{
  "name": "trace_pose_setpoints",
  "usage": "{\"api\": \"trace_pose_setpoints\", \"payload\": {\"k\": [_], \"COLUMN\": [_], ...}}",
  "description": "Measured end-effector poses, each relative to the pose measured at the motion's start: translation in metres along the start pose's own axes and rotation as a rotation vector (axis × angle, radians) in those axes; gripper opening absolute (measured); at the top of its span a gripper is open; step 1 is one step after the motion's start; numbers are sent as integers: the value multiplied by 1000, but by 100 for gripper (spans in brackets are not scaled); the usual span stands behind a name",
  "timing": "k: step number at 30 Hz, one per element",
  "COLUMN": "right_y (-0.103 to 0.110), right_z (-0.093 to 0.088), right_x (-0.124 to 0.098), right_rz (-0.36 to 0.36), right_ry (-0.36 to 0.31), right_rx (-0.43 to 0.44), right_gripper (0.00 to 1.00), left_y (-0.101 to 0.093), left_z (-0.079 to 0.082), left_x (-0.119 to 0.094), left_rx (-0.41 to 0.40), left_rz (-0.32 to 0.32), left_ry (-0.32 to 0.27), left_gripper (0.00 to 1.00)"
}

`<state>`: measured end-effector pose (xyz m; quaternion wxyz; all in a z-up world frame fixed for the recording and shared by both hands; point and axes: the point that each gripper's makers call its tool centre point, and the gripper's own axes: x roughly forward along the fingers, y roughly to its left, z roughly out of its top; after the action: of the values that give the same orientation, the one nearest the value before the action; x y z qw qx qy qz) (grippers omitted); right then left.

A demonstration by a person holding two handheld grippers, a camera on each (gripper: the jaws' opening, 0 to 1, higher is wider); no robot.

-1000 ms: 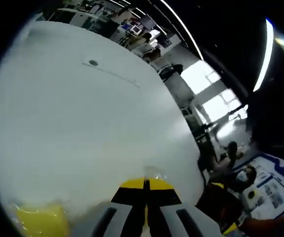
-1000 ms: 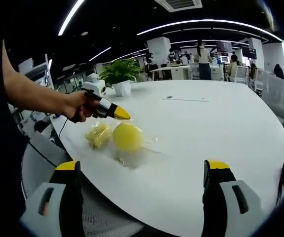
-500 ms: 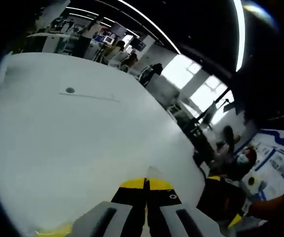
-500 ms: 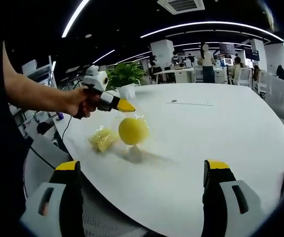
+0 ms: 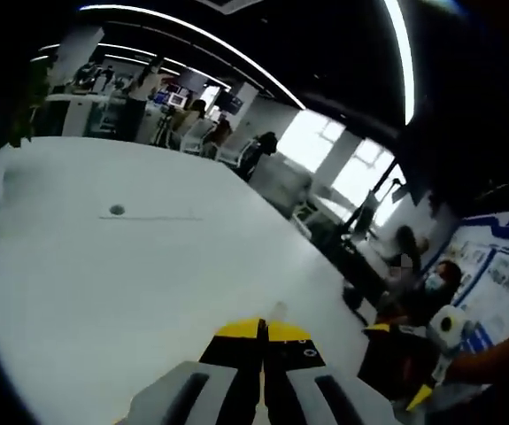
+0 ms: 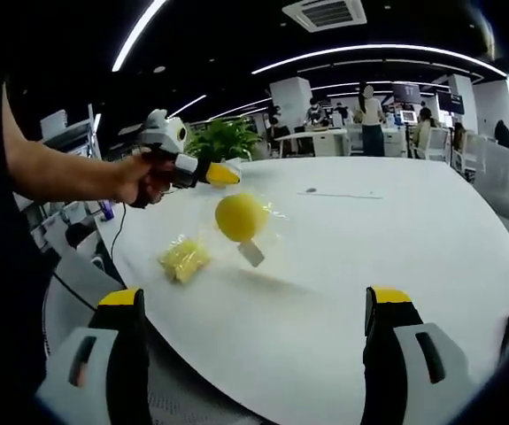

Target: Compare the silicone blocks by pressing each to a similar depth, holding the contact briefly, and releasing to observe deformation and rebound differences across the visible hardness samples.

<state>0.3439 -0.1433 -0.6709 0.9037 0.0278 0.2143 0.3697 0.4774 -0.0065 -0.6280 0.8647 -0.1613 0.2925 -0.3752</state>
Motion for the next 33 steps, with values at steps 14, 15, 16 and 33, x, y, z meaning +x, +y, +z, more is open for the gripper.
{"api": "trace_pose_setpoints", "payload": {"k": [14, 15, 16, 33], "right_y": [7, 7, 7, 4], "right_z": [11, 12, 14, 32], "right_x": [0, 0, 0, 1], "right_rz": [13, 12, 13, 24], "right_ry": [-31, -32, -36, -70], "right_rx": [-5, -7, -10, -30], "right_gripper": [96, 96, 96, 96], "left_y": [-49, -53, -57, -101], "left_z": [77, 80, 83, 120], "left_x": [-36, -39, -41, -80], "left_rx": [120, 132, 141, 238], "left_rz": [-75, -87, -89, -152], "left_ry": [-150, -155, -161, -237], "left_gripper": [0, 0, 0, 0]}}
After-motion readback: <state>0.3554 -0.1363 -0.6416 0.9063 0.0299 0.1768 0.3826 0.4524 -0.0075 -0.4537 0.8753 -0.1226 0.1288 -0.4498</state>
